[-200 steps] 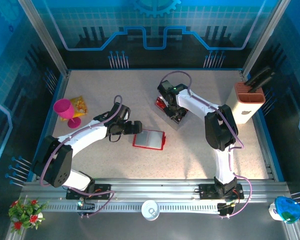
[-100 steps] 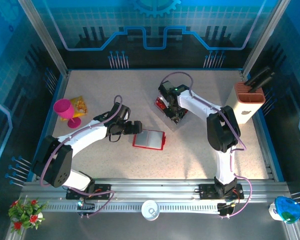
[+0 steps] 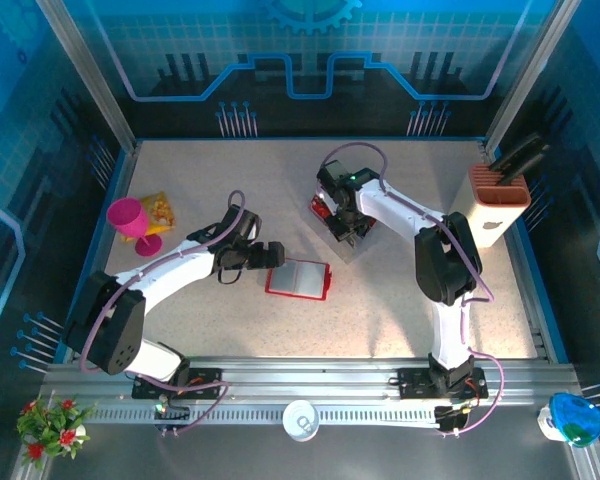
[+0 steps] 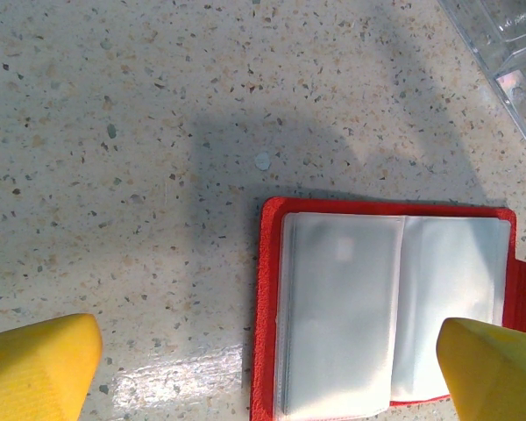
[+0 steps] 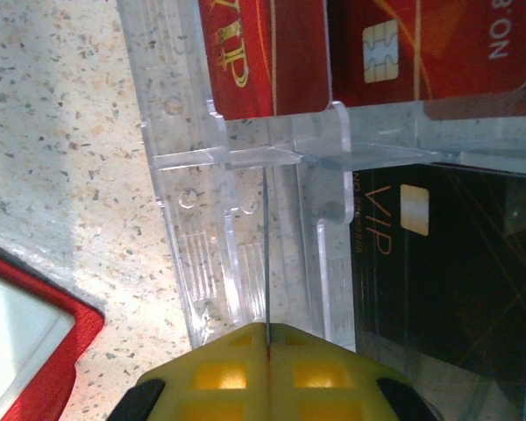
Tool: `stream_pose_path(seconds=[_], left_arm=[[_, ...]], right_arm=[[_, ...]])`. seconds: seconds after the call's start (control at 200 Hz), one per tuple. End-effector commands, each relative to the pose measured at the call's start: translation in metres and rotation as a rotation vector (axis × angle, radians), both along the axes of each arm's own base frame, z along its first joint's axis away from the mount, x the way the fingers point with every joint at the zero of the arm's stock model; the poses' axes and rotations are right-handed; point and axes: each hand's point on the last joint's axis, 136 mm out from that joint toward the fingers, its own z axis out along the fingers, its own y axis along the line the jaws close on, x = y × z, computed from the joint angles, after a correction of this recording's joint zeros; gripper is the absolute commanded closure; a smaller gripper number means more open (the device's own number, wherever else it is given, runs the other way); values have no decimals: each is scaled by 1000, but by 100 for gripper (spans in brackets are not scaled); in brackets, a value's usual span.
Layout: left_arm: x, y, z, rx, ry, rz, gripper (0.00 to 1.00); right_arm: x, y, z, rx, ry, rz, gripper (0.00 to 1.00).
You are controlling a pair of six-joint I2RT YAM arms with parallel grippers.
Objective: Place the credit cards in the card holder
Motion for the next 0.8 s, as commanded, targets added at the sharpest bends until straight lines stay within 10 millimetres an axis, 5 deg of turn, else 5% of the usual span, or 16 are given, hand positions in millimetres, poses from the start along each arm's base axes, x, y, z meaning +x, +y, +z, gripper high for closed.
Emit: stream_pose_path(seconds=[0.0, 0.45, 0.795], left_arm=[[-5, -1, 1, 15, 12, -31, 1], [-7, 1, 2, 35, 44, -34, 1], [-18, 1, -19, 109, 165, -81, 1]], right_arm=[[-1, 13, 32, 63, -32, 26, 100], [-20, 45, 105, 324, -98, 17, 100], [-50, 82, 102, 885, -162, -261, 100]])
